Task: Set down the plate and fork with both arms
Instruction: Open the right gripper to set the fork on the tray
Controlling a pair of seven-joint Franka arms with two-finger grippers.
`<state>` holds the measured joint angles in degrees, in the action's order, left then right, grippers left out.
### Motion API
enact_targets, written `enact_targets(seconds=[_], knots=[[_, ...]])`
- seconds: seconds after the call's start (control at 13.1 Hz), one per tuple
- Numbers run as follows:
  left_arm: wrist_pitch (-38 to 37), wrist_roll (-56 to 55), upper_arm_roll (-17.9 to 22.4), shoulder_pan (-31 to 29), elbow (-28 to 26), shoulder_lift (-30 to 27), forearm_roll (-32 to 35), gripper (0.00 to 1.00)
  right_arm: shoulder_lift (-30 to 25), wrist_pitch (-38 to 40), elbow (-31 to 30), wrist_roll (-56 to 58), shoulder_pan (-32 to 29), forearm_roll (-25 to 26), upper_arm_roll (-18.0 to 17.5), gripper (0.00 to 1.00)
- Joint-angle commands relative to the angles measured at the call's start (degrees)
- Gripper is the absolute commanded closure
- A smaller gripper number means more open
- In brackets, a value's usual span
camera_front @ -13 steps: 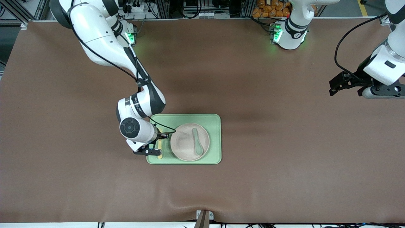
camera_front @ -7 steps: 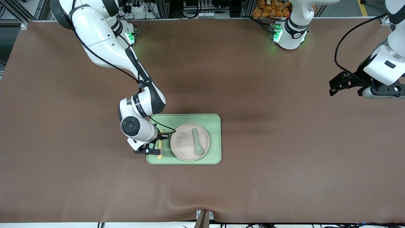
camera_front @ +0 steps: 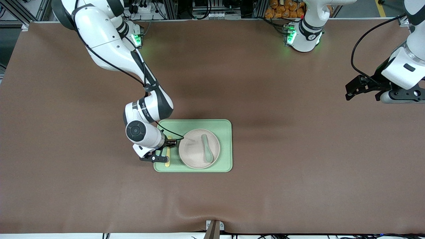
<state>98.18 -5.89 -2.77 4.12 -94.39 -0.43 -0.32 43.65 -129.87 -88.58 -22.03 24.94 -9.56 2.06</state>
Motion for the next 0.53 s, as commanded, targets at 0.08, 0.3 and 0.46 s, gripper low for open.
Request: enact_targets(seconds=[0.08, 0.3, 0.46], knots=[[-1.0, 0.7, 0.0, 0.1, 1.2, 0.5, 0.2, 0.0, -6.8, 4.3, -1.8, 3.7, -3.7, -0.2, 0.4, 0.0], [-1.0, 0.7, 0.0, 0.2, 1.2, 0.5, 0.2, 0.0, -10.3, 6.7, -1.9, 11.2, -8.8, -0.2, 0.4, 0.0], [-1.0, 0.7, 0.0, 0.1, 1.2, 0.5, 0.2, 0.0, -14.2, 9.1, -2.3, 12.7, -10.3, 1.5, 1.7, 0.0]])
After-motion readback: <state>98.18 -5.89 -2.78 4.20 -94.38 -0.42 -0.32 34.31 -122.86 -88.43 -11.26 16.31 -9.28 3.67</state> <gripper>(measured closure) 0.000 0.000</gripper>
